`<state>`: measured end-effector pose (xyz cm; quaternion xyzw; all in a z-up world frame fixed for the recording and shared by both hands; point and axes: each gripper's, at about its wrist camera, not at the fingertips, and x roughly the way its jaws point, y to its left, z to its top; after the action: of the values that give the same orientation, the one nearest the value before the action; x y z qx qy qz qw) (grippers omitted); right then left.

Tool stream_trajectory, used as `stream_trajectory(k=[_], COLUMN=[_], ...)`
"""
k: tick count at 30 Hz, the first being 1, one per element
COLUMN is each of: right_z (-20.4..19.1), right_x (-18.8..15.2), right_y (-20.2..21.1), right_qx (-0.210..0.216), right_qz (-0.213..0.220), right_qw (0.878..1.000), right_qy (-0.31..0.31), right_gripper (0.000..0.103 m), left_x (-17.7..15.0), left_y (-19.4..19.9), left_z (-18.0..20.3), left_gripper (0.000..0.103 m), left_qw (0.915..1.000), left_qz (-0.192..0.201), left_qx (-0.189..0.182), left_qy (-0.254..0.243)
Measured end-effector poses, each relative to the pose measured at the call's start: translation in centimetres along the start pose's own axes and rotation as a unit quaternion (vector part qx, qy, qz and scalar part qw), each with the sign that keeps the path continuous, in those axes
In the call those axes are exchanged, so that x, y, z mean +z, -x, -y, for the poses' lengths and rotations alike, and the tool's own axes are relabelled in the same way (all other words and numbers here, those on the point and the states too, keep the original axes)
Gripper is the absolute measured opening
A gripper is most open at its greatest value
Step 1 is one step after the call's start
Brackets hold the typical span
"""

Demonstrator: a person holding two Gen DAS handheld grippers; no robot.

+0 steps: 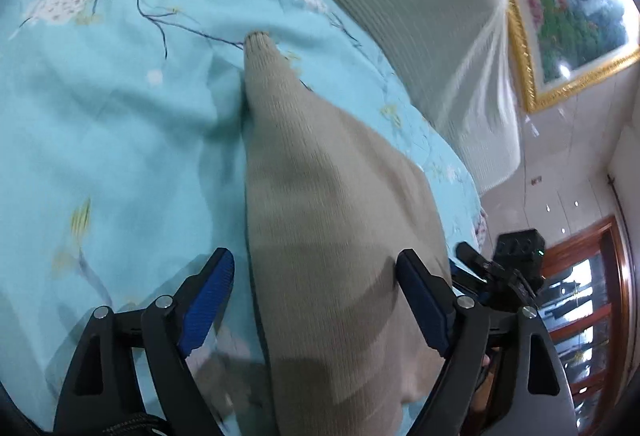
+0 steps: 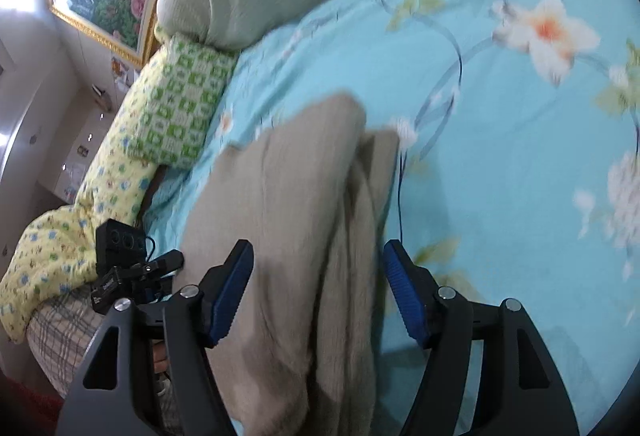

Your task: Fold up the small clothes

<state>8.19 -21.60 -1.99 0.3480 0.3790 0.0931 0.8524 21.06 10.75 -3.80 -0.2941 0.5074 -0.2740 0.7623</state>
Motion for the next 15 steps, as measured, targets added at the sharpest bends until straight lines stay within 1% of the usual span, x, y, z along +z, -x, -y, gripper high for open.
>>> stream_trajectory(k=[2, 3, 4, 5, 6, 7, 9, 10, 12, 13, 14, 15], right_z=[-0.2, -0.4, -0.5, -0.8, -1.1, -1.5, -2.4, -2.6, -2.0, -1.2, -0.3, 0.3], right_x=[1.0, 1.5, 1.8, 2.1, 2.4, 2.7, 2.9, 2.8, 2.5, 2.2, 1.9, 1.7], right_y=[-0.8, -1.6, -2.0, -2.7, -3.3, -3.4, -2.4, -1.8, -2.2, -3.0, -3.8, -4.4], right_qx=[0.001, -0.002, -0.002, -0.008, -0.017, -0.015, 0.009, 0.015, -0.026, -0.052, -0.055, -0.052], right_qz=[0.001, -0.006, -0.009, -0.015, -0.020, -0.015, 0.013, 0.025, 0.014, -0.001, -0.014, -0.023], right_qw=[1.000, 1.000, 1.000, 1.000, 0.999, 0.999, 0.998, 0.998, 0.997, 0.997, 0.997, 0.998], right_qy=[0.001, 0.005, 0.009, 0.013, 0.020, 0.030, 0.053, 0.062, 0.067, 0.062, 0.050, 0.038], right_gripper=[0.068, 0.059, 0.034, 0.026, 0.016, 0.014, 0.013, 0.013, 0.012, 0.012, 0.012, 0.012], left_x=[1.3, 1.9, 2.5, 2.9, 3.2, 3.6, 3.7, 3.7, 3.7, 3.8, 3.9, 3.9], left_y=[-1.3, -1.9, -2.3, -2.5, -2.6, -2.6, -2.3, -2.3, -2.7, -3.3, -3.9, -4.0], left_z=[-0.8, -1.2, -1.3, -1.1, -0.8, -0.2, 1.0, 1.3, 1.3, 1.1, 1.1, 0.9], left_gripper=[0.084, 0.082, 0.074, 0.063, 0.046, 0.037, 0.027, 0.025, 0.025, 0.025, 0.026, 0.029], left_qw=[0.9998, 0.9996, 0.9996, 0.9999, 1.0000, 0.9998, 0.9976, 0.9956, 0.9942, 0.9922, 0.9899, 0.9890], left_qz=[-0.011, -0.014, -0.010, -0.005, -0.005, -0.002, 0.014, 0.020, 0.022, 0.021, 0.019, 0.018], left_qx=[0.000, -0.003, -0.006, -0.005, 0.001, 0.015, 0.043, 0.060, 0.072, 0.091, 0.109, 0.114], left_qy=[0.015, 0.023, 0.025, 0.015, 0.007, -0.009, -0.052, -0.069, -0.076, -0.082, -0.089, -0.092])
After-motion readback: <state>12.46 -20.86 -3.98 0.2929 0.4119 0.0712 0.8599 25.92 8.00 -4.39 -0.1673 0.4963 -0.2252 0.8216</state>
